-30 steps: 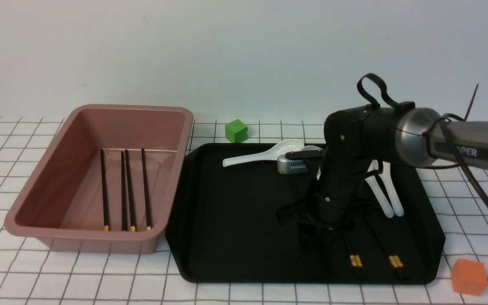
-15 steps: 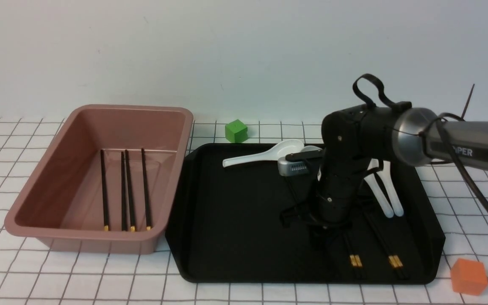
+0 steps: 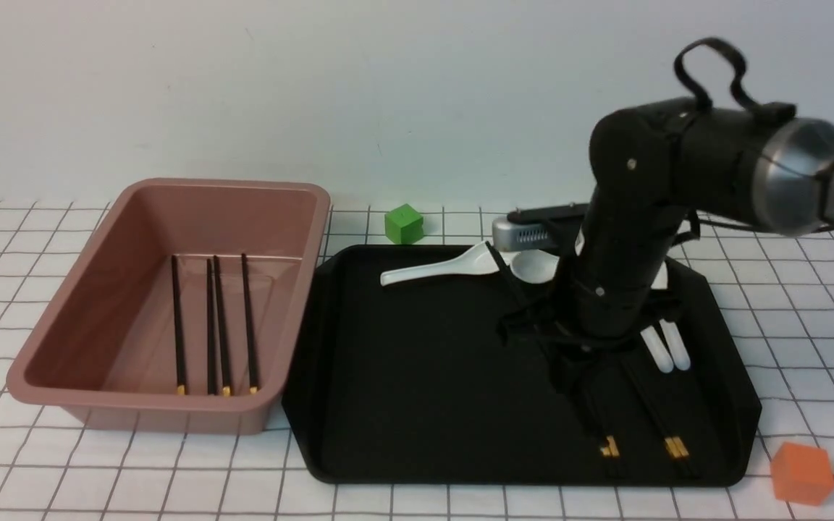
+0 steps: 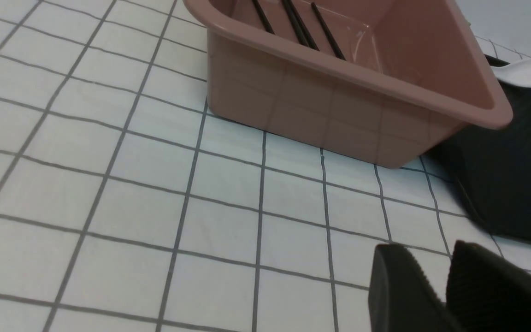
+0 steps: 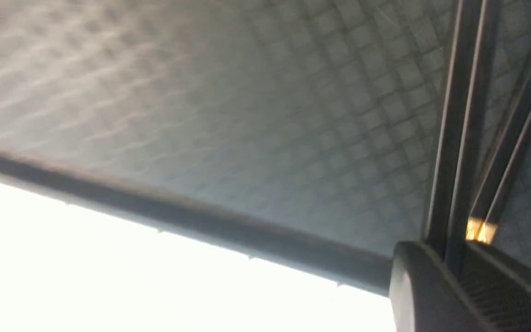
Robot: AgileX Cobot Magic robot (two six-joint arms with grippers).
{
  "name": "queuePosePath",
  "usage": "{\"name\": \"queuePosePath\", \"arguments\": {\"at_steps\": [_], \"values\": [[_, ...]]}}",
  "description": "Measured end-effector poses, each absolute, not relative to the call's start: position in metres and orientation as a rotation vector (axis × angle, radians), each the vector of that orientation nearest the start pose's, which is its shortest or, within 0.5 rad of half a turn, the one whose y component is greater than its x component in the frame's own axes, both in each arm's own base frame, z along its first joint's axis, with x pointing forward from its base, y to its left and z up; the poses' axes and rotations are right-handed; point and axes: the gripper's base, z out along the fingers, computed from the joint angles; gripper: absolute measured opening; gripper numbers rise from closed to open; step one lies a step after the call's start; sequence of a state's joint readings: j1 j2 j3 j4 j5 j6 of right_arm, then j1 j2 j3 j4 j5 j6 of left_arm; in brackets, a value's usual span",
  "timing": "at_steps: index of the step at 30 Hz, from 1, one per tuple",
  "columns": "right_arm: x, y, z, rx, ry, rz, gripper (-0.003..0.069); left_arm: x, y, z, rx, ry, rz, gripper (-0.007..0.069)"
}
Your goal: On white black tablecloth take chopsticks from black tray and put them in box.
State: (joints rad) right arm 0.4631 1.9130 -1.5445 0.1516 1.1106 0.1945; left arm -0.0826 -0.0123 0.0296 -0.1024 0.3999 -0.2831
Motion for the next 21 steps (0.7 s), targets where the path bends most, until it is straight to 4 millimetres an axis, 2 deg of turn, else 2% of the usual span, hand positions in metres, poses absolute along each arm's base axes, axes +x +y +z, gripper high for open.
{"name": "queuePosePath", "arguments": {"at_steps": [2,5,7,8,10,13,15,18,21], "values": [[0.342,0.194,0.257,-0.353,2.920,0.382,0.0108,0.051,-0.008,0.168,-0.254,1.897,-0.350,0.0183],[0.337,0.227,0.285,-0.442,2.743,0.638,0.0108,0.051,-0.008,0.168,-0.254,1.897,-0.350,0.0186],[0.336,0.257,0.298,-0.524,2.600,0.803,0.0108,0.051,-0.008,0.168,-0.254,1.897,-0.350,0.0188],[0.336,0.260,0.299,-0.532,2.586,0.818,0.0108,0.051,-0.008,0.168,-0.254,1.897,-0.350,0.0188],[0.338,0.300,0.303,-0.604,2.424,0.970,0.0108,0.051,-0.008,0.168,-0.254,1.897,-0.350,0.0193],[0.346,0.342,0.294,-0.651,2.247,1.054,0.0108,0.051,-0.008,0.168,-0.254,1.897,-0.350,0.0197],[0.357,0.369,0.276,-0.622,2.159,1.072,0.0108,0.051,-0.008,0.168,-0.254,1.897,-0.350,0.0200],[0.370,0.382,0.253,-0.578,2.133,1.055,0.0110,0.051,-0.008,0.168,-0.254,1.897,-0.350,0.0202],[0.379,0.388,0.226,-0.564,2.156,1.025,0.0146,0.051,-0.008,0.168,-0.254,1.897,-0.350,0.0202]]}}
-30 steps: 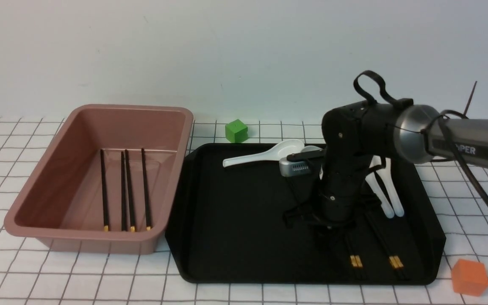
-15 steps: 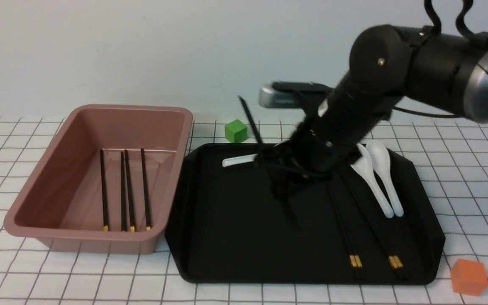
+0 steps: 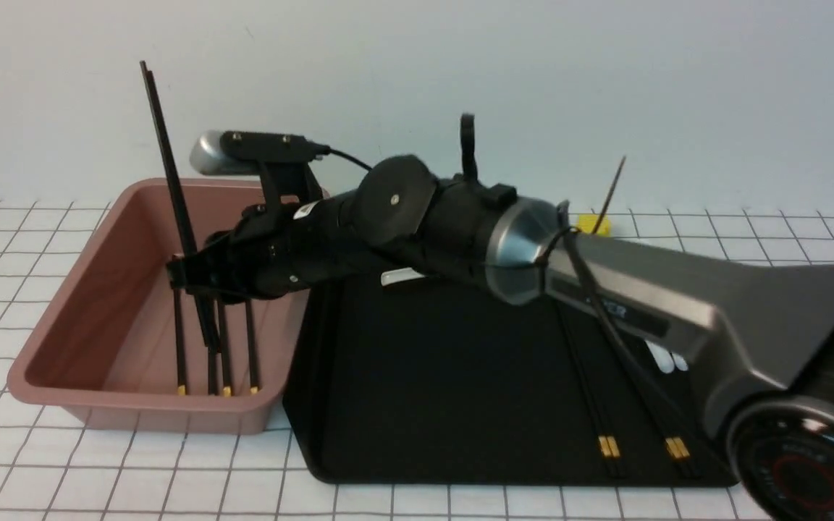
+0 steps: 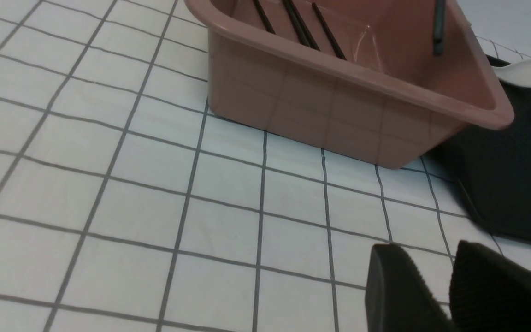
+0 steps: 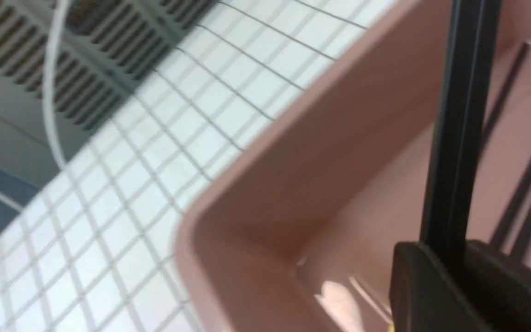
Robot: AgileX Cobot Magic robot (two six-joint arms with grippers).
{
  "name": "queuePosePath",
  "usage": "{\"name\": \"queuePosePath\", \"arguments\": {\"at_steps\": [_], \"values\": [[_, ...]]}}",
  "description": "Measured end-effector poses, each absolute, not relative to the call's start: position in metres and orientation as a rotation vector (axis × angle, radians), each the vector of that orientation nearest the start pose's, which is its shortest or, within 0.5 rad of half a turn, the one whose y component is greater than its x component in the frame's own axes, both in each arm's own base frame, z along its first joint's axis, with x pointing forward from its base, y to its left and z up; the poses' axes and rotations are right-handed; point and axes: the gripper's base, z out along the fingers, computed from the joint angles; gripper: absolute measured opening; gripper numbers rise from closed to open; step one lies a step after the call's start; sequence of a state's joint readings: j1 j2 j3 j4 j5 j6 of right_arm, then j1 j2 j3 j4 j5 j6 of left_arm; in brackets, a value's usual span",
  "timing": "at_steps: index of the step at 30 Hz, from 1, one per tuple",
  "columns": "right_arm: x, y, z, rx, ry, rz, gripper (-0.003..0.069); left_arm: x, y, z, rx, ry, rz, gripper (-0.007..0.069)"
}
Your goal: On white black tablecloth take chopsticks from black tray and put them in box.
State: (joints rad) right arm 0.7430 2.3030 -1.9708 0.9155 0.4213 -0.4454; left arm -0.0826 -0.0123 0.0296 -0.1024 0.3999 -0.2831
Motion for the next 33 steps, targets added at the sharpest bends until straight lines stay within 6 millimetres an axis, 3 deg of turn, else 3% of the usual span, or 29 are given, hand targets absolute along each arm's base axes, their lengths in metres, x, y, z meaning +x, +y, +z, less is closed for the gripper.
{"name": "queuePosePath", "arguments": {"at_steps": [3,6,10,11,12,13,14,15,21,23,25,27,28,30,33], "values": [[0.379,0.388,0.214,-0.599,2.189,1.011,0.0207,0.051,-0.008,0.168,-0.254,1.897,-0.350,0.0204],[0.376,0.385,0.218,-0.665,2.208,1.012,0.0227,0.051,-0.008,0.168,-0.254,1.897,-0.350,0.0204],[0.366,0.369,0.250,-0.777,2.245,1.020,0.0167,0.051,-0.008,0.168,-0.254,1.897,-0.350,0.0206],[0.361,0.355,0.274,-0.816,2.264,1.009,0.0118,0.051,-0.008,0.168,-0.254,1.897,-0.350,0.0208],[0.360,0.353,0.277,-0.814,2.269,1.008,0.0104,0.051,-0.008,0.168,-0.254,1.897,-0.350,0.0208],[0.356,0.342,0.295,-0.838,2.278,0.991,0.0070,0.051,-0.008,0.168,-0.254,1.897,-0.350,0.0209],[0.346,0.317,0.330,-0.882,2.283,0.936,0.0016,0.051,-0.008,0.168,-0.254,1.897,-0.350,0.0212],[0.339,0.302,0.350,-0.897,2.289,0.895,-0.0004,0.051,-0.008,0.168,-0.254,1.897,-0.350,0.0213],[0.276,0.210,0.455,-0.853,2.273,0.532,-0.0012,0.051,-0.008,0.168,-0.254,1.897,-0.350,0.0216],[0.257,0.190,0.475,-0.782,2.243,0.471,-0.0010,0.051,-0.008,0.168,-0.254,1.897,-0.350,0.0216],[0.222,0.158,0.497,-0.685,2.206,0.415,-0.0008,0.051,-0.008,0.168,-0.254,1.897,-0.350,0.0216],[0.195,0.135,0.503,-0.622,2.193,0.390,-0.0006,0.051,-0.008,0.168,-0.254,1.897,-0.350,0.0217],[0.169,0.115,0.504,-0.574,2.179,0.375,-0.0005,0.051,-0.008,0.168,-0.254,1.897,-0.350,0.0218],[0.137,0.088,0.489,-0.517,2.144,0.352,-0.0005,0.051,-0.008,0.168,-0.254,1.897,-0.350,0.0218],[0.112,0.068,0.451,-0.445,2.019,0.367,-0.0003,0.051,-0.008,0.168,-0.254,1.897,-0.350,0.0218]]}}
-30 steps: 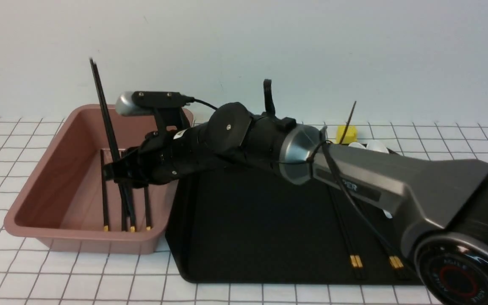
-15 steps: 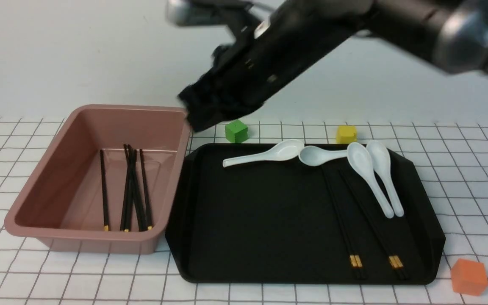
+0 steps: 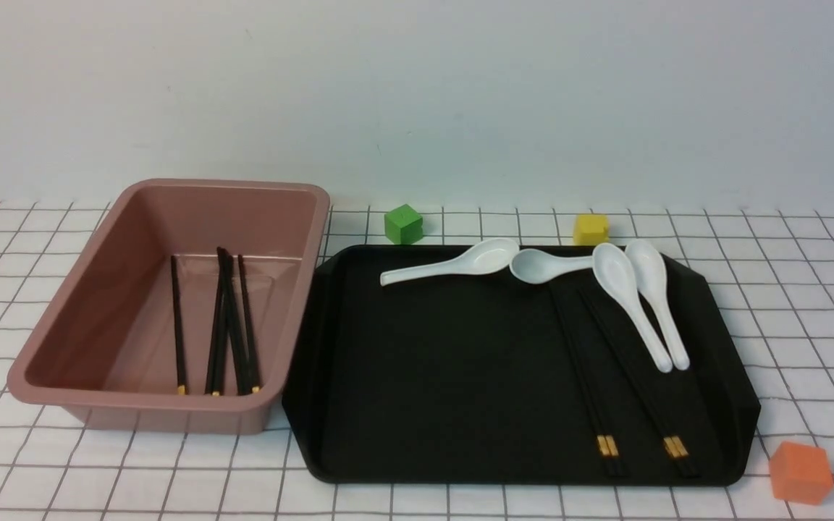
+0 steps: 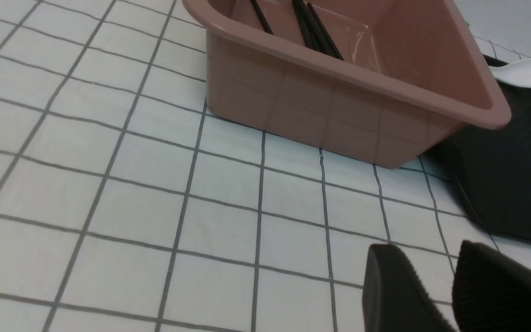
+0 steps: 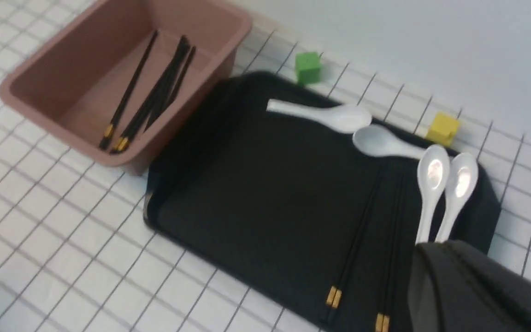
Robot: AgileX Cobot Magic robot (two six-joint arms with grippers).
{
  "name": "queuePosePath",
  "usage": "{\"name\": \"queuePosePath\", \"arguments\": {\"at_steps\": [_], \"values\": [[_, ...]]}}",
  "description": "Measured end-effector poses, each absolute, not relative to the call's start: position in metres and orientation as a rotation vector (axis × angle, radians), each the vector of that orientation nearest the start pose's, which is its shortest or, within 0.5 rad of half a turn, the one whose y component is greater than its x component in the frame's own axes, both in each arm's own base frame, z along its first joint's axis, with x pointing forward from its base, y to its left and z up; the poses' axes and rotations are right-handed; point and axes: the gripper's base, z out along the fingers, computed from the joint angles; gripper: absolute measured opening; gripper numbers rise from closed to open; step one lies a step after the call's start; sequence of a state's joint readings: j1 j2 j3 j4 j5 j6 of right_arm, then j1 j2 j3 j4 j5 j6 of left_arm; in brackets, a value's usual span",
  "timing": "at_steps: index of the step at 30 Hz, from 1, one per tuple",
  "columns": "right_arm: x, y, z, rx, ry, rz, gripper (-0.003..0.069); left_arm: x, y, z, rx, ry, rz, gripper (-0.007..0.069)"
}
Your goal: On white black tablecloth take chopsticks from black tray and put them in box.
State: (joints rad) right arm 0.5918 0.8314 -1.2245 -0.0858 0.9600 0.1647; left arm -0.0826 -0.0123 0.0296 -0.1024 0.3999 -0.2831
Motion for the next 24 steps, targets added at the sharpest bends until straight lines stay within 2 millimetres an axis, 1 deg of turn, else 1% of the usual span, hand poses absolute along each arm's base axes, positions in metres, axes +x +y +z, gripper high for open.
{"name": "queuePosePath", "arguments": {"at_steps": [1,2,3,4,7,9,12,17,24], "values": [[0.103,0.061,0.434,-0.415,1.948,0.389,-0.0003,0.051,-0.008,0.168,-0.254,1.897,-0.350,0.0220],[0.095,0.055,0.412,-0.387,1.864,0.415,-0.0002,0.051,-0.008,0.168,-0.254,1.897,-0.350,0.0221],[0.089,0.051,0.404,-0.361,1.796,0.446,-0.0002,0.051,-0.008,0.168,-0.254,1.897,-0.350,0.0222],[0.085,0.049,0.376,-0.337,1.761,0.480,-0.0002,0.051,-0.008,0.168,-0.254,1.897,-0.350,0.0223],[0.076,0.044,0.337,-0.287,1.686,0.545,-0.0002,0.051,-0.008,0.168,-0.254,1.897,-0.350,0.0229],[0.072,0.042,0.324,-0.283,1.660,0.550,-0.0001,0.051,-0.008,0.168,-0.254,1.897,-0.350,0.0231],[0.071,0.040,0.315,-0.310,1.634,0.512,0.0001,0.051,-0.008,0.168,-0.254,1.897,-0.350,0.0236],[0.071,0.039,0.314,-0.334,1.624,0.470,0.0002,0.051,-0.008,0.168,-0.254,1.897,-0.350,0.0237],[0.071,0.038,0.314,-0.336,1.621,0.465,0.0008,0.051,-0.008,0.168,-0.254,1.897,-0.350,0.0238]]}}
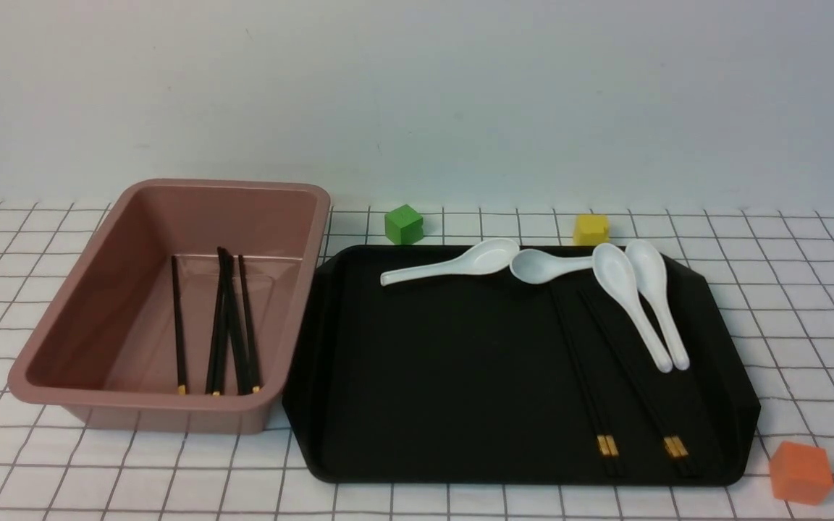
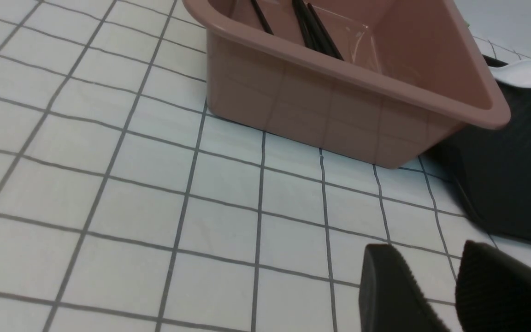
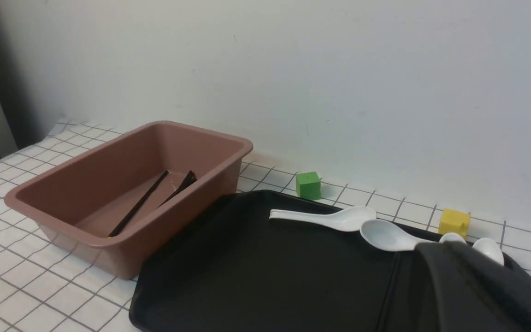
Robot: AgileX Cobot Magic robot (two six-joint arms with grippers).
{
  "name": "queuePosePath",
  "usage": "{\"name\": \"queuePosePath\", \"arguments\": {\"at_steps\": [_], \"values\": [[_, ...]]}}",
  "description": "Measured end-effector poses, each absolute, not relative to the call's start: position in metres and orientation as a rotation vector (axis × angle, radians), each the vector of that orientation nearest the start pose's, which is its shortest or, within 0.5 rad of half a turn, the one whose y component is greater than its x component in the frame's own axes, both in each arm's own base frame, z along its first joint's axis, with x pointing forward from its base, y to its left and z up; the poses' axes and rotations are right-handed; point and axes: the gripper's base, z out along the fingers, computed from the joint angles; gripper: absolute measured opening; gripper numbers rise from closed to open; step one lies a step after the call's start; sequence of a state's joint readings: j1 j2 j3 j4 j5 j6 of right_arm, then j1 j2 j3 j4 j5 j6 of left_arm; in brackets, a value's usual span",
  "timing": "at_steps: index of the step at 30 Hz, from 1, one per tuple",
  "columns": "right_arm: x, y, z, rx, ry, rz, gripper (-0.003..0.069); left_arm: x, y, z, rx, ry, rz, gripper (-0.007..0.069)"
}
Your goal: On white black tablecloth take chopsticks from black tray and put them in box.
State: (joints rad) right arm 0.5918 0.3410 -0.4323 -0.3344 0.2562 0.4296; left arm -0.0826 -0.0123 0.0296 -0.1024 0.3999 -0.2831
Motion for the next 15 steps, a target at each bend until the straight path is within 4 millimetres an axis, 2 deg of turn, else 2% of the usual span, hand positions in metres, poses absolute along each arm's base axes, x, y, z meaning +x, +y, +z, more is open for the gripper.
{"name": "queuePosePath", "arguments": {"at_steps": [15], "values": [[0.0700,0.0418,0.3106,-0.337,1.656,0.517,0.0022,0.0513,-0.0079,0.1682,-0.254,1.897,-0.350,0.0238]]}}
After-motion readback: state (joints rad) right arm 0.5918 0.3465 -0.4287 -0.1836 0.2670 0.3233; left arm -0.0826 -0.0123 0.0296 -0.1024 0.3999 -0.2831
